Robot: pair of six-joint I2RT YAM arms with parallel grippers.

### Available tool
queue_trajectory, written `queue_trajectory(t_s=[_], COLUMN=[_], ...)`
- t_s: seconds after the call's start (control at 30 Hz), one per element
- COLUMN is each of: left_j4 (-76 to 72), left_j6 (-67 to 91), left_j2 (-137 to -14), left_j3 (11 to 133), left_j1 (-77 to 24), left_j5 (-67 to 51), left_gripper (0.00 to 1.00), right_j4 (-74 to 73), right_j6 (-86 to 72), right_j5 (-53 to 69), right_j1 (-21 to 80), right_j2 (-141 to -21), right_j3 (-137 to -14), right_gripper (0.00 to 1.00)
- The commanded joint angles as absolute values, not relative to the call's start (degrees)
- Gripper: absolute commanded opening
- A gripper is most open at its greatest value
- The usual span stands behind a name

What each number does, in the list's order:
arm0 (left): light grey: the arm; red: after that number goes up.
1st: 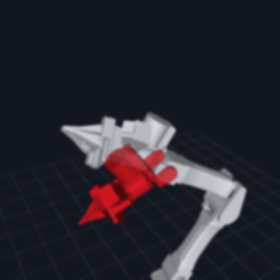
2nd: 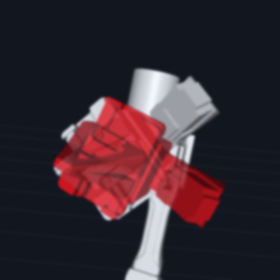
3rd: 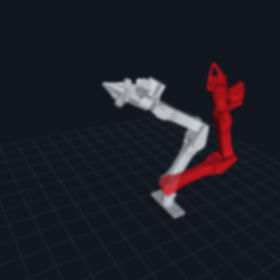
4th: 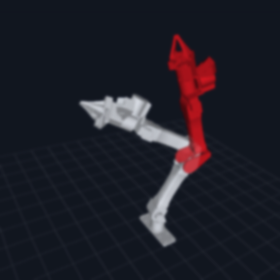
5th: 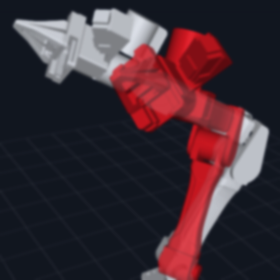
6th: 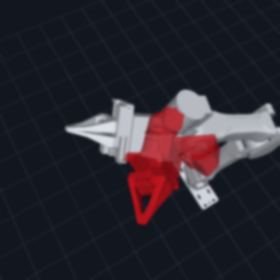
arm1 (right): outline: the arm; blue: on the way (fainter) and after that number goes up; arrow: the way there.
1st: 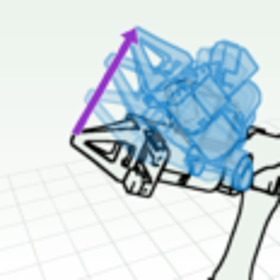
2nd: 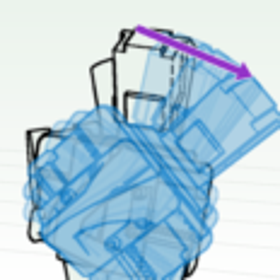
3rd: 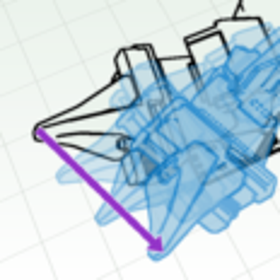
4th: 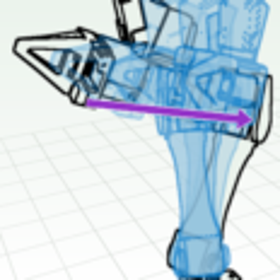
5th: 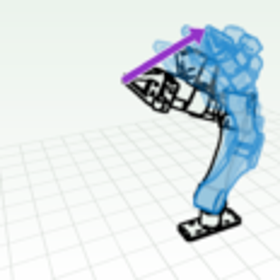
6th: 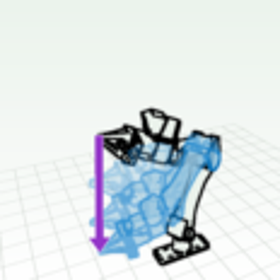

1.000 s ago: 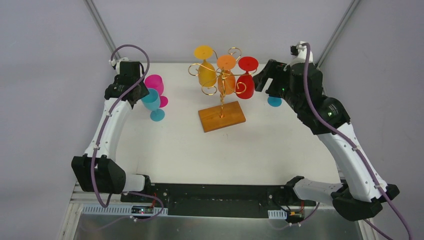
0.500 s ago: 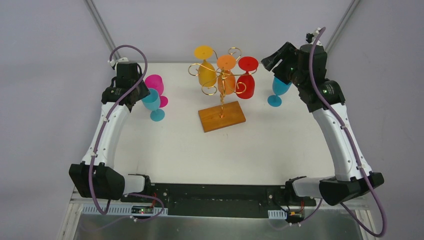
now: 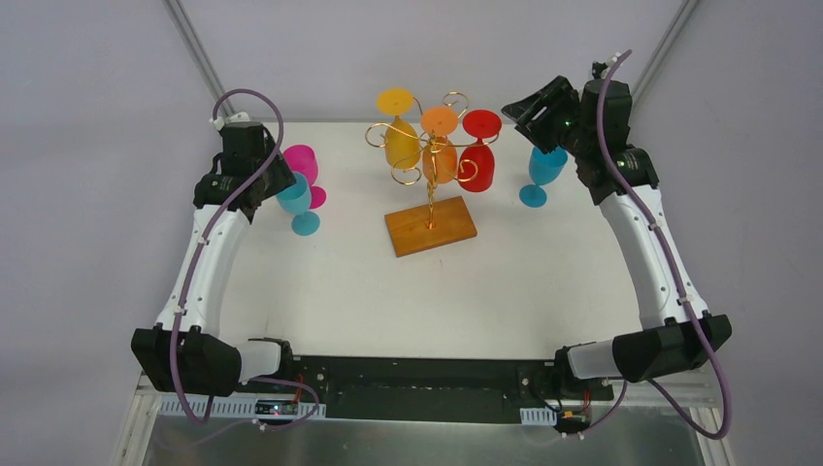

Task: Take the wine glass off the wine glass rack
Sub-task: Pick up the wine glass from the wine rack.

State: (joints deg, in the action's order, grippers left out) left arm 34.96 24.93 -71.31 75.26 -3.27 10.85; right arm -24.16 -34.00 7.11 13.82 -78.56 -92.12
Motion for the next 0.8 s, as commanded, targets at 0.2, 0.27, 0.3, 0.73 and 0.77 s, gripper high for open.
queue_trajectory(t_s=[0.2,0.27,0.3,0.73,0.77], left_j4=[33.9,33.9,33.9,33.9,33.9], left_j6=[25.8,25.8,25.8,25.7,25.7], left_j2=[-70.0,-69.9,-69.9,-69.9,-69.9], left_j3=[74.9,74.9,74.9,75.0,74.9], left_j1=[-2.8,-2.7,-2.7,-2.7,-2.7], left_j5=[8.9,8.9,8.9,9.0,9.1], left_gripper=[0.51,0.51,0.51,0.52,0.52], right_j4=[-18.1,-17.6,-17.5,-14.1,-14.0], right_j6=[-37.4,-38.0,-38.2,-40.3,-40.4], right_j5=[12.2,12.9,13.0,15.7,15.8], right_j1=[13.3,13.3,13.3,13.3,13.3], right_j2=[-81.2,-81.7,-81.9,-82.4,-82.4], right_j3=[-91.5,-91.3,-91.1,-89.4,-89.3], right_gripper=[0.52,0.5,0.49,0.29,0.28])
